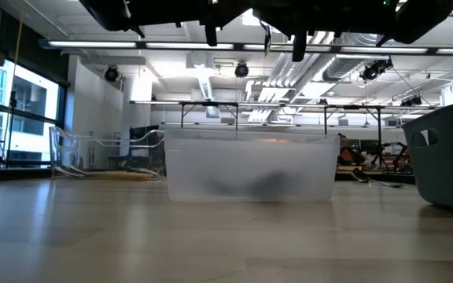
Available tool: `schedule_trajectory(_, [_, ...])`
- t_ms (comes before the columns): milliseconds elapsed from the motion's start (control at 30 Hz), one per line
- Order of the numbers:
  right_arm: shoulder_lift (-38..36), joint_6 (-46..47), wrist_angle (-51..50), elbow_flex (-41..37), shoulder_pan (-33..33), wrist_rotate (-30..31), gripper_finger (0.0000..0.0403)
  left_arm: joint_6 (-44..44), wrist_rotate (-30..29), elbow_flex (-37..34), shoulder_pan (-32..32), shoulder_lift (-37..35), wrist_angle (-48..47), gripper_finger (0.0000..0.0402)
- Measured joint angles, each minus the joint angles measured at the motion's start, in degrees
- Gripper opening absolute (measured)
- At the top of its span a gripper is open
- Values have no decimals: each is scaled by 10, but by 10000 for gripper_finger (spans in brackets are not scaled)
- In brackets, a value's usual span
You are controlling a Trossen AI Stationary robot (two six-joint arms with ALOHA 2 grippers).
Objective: Sort silverware by color (type)
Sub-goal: Put the light blue spoon into the blue bin
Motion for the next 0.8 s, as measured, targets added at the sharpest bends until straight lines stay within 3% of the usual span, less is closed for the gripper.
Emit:
schedule_trajectory(100, [0, -5, 0, 0, 0, -1, 26, -7, 2, 0, 0, 0, 1, 42])
schedule_trajectory(600, [0, -1, -1, 0, 0, 1, 46, 1, 8, 0, 1, 0, -1, 42])
schedule_trajectory(800, [0, -3, -1, 0, 1, -2, 21, -13, 19, 0, 2, 0, -1, 62])
